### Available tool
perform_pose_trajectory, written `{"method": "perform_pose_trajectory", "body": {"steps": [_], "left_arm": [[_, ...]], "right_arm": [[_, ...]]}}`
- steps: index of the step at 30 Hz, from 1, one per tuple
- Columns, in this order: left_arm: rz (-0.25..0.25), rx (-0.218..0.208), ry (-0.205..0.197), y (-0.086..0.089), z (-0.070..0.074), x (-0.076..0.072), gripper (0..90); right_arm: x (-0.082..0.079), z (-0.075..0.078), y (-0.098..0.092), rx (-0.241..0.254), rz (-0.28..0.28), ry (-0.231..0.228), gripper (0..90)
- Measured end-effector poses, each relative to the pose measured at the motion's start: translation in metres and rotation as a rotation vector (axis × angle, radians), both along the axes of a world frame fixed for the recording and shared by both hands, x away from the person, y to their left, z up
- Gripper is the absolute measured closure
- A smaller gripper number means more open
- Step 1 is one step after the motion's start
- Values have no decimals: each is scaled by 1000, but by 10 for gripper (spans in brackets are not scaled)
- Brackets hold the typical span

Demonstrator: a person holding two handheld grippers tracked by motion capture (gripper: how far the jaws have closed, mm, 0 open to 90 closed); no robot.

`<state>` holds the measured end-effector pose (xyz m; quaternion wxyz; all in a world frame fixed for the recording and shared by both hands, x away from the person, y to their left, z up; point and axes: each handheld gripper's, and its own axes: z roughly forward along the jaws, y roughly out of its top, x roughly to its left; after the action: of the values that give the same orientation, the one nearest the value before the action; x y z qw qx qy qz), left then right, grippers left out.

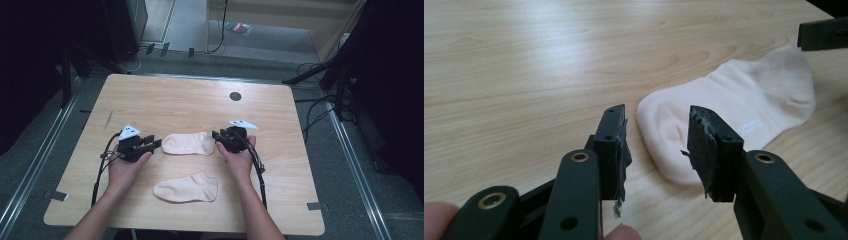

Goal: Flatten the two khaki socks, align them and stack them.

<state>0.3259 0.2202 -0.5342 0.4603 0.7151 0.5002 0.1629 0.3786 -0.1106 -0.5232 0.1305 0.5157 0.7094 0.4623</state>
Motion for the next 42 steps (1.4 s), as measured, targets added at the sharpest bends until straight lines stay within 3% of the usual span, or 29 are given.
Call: {"method": "perform_pose_trajectory", "body": {"steps": [2, 4, 5, 7, 8, 9, 11, 15, 19, 21, 24, 27, 31, 42], "left_arm": [[0, 10, 9, -5, 0, 5, 608], [-5, 34, 44, -12, -3, 13, 615], [-18, 19, 85, -17, -7, 16, 687], [-22, 27, 120, -21, -10, 17, 718], [-22, 27, 120, -21, -10, 17, 741], [-11, 61, 138, -24, -13, 17, 741], [-18, 70, 145, -25, -14, 17, 868], [-44, 43, 125, -22, -9, 15, 899], [-50, 22, 84, -17, -1, 7, 900], [-58, 5, 72, -15, 3, 2, 900], [-70, -21, 53, -10, 7, -7, 900], [-76, -21, 36, -7, 10, -15, 900], [-81, -26, 17, -3, 14, -25, 900], [-103, -24, -6, 1, 20, -56, 900]], "right_arm": [[0, -1, 1, 2, 4, -2, 604], [1, -4, 5, 3, 13, 13, 603], [1, -8, 9, -11, 18, 27, 651], [1, -11, 11, -32, 19, 46, 743], [1, -12, 11, -33, 14, 60, 789], [1, -12, 11, -33, 14, 60, 789], [1, -13, 10, -22, 17, 86, 845], [-5, -10, 9, -35, 46, 68, 860], [-12, -2, 4, -20, 45, 42, 863], [-15, 1, 0, 13, 39, 47, 864], [-24, 5, -3, 12, 51, 38, 865], [-36, 10, -3, -5, 76, 7, 865], [-47, 15, -6, 15, 88, -9, 865], [-73, 24, -5, 12, 119, -11, 865]]}}
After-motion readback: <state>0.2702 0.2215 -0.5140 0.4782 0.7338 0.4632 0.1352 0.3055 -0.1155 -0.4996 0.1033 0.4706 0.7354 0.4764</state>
